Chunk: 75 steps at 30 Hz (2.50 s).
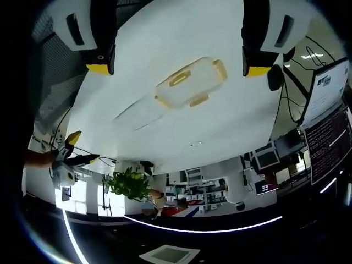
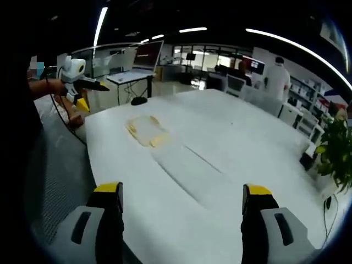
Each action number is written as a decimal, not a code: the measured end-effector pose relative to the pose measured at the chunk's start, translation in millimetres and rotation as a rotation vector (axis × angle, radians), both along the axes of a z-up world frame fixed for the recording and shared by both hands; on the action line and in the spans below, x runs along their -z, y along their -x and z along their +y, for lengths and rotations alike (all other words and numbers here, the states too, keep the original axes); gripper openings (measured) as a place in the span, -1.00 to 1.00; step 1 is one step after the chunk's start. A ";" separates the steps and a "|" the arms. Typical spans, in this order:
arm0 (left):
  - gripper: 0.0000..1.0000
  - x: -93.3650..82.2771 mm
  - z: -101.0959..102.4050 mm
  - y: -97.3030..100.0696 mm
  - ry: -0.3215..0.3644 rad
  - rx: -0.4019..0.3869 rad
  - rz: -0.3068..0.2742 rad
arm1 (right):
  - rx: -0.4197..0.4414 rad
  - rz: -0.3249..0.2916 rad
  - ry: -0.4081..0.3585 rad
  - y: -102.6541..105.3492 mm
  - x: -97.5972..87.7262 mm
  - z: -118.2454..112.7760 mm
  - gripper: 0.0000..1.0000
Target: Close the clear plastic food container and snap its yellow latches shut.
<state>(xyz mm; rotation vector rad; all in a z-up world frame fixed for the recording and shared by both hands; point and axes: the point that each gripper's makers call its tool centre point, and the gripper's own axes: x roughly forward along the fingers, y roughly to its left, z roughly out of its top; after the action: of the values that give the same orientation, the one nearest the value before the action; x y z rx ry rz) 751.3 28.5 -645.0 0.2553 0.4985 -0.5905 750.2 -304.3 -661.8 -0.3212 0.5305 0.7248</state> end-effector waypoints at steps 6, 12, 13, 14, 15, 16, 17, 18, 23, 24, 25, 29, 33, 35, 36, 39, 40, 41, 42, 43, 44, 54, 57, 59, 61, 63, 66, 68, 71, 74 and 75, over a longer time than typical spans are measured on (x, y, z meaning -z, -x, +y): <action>0.81 -0.8 5.0 -6.2 -0.022 0.008 -0.004 | -0.044 0.010 0.002 -6.2 -1.6 6.2 0.67; 0.72 -0.9 7.9 -13.8 -0.018 0.010 -0.004 | -0.102 0.018 0.010 -12.2 -3.0 16.4 0.59; 0.70 -0.4 8.2 -14.8 -0.020 0.011 -0.002 | -0.120 0.018 0.020 -13.6 -3.0 19.7 0.57; 0.70 0.3 8.7 -16.4 -0.023 0.014 -0.001 | -0.127 0.015 0.025 -15.4 -3.3 21.3 0.56; 0.69 0.4 9.1 -17.4 -0.024 0.015 -0.001 | -0.133 0.012 0.028 -17.1 -3.7 22.8 0.55; 0.67 0.7 9.5 -19.1 -0.023 0.018 -0.001 | -0.143 0.010 0.029 -19.6 -4.4 25.3 0.55; 0.67 1.2 9.9 -20.3 -0.024 0.019 0.000 | -0.149 0.010 0.028 -21.2 -4.8 27.0 0.54; 0.66 1.9 10.7 -22.1 -0.029 0.021 0.000 | -0.161 0.009 0.030 -23.3 -5.0 29.3 0.52; 0.64 5.6 13.1 -27.7 -0.048 0.043 0.008 | -0.209 0.023 0.046 -28.6 -1.6 38.4 0.43; 0.63 6.3 13.3 -28.5 -0.051 0.048 0.011 | -0.215 0.023 0.049 -29.9 -1.2 39.9 0.43; 0.62 7.0 14.0 -29.9 -0.056 0.054 0.012 | -0.221 0.026 0.049 -31.9 -0.7 42.0 0.43; 0.59 10.4 16.3 -35.4 -0.068 0.067 0.017 | -0.249 0.031 0.056 -38.2 1.0 49.8 0.40; 0.54 15.1 17.3 -41.2 -0.088 0.084 0.021 | -0.280 0.029 0.061 -43.6 2.2 59.9 0.37; 0.52 17.0 17.1 -42.9 -0.090 0.092 0.026 | -0.299 0.027 0.070 -45.8 4.1 64.4 0.37; 0.51 18.7 17.5 -44.1 -0.098 0.100 0.027 | -0.313 0.028 0.076 -47.4 5.6 67.5 0.36; 0.47 22.1 18.3 -46.7 -0.112 0.116 0.030 | -0.340 0.030 0.080 -51.3 6.7 75.0 0.33; 0.46 23.4 18.9 -48.1 -0.116 0.122 0.030 | -0.354 0.031 0.086 -52.7 7.6 78.0 0.32; 0.46 24.4 19.2 -48.8 -0.117 0.126 0.033 | -0.362 0.031 0.089 -54.0 8.2 79.9 0.32; 0.45 25.7 20.0 -49.6 -0.119 0.129 0.036 | -0.369 0.032 0.094 -55.3 8.8 81.8 0.31; 0.45 27.3 20.9 -51.0 -0.125 0.135 0.038 | -0.380 0.034 0.098 -56.7 9.9 84.4 0.31; 0.44 28.8 21.6 -52.0 -0.130 0.142 0.040 | -0.386 0.037 0.099 -57.8 10.5 86.2 0.30; 0.33 42.2 27.3 -61.5 -0.180 0.196 0.056 | -0.471 0.061 0.124 -72.2 18.1 106.1 0.24; 0.32 45.2 27.8 -65.1 -0.180 0.208 0.061 | -0.496 0.068 0.142 -74.7 21.3 110.4 0.23; 0.30 48.0 28.4 -66.6 -0.194 0.226 0.063 | -0.504 0.075 0.144 -76.9 23.2 113.7 0.22; 0.29 51.1 28.8 -68.6 -0.213 0.243 0.066 | -0.518 0.078 0.151 -77.7 25.2 118.1 0.22; 0.28 54.1 28.0 -70.3 -0.228 0.265 0.068 | -0.531 0.083 0.156 -78.7 27.8 123.1 0.21; 0.27 56.6 26.2 -73.4 -0.232 0.287 0.074 | -0.551 0.092 0.159 -79.6 31.1 130.4 0.20; 0.25 59.6 26.0 -75.2 -0.239 0.306 0.082 | -0.561 0.089 0.168 -81.7 33.3 135.0 0.18; 0.23 63.5 27.5 -79.0 -0.259 0.327 0.090 | -0.573 0.096 0.169 -84.2 35.4 141.3 0.18; 0.20 66.6 28.2 -82.4 -0.278 0.353 0.096 | -0.581 0.106 0.171 -86.9 38.5 146.6 0.17; 0.19 68.1 28.3 -83.8 -0.280 0.365 0.102 | -0.584 0.112 0.171 -88.3 40.2 149.0 0.17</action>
<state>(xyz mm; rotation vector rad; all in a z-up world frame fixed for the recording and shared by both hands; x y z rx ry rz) 835.1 56.7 -713.1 0.5927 0.6399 -0.8926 838.5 -155.3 -702.0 -0.6109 0.6123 1.2707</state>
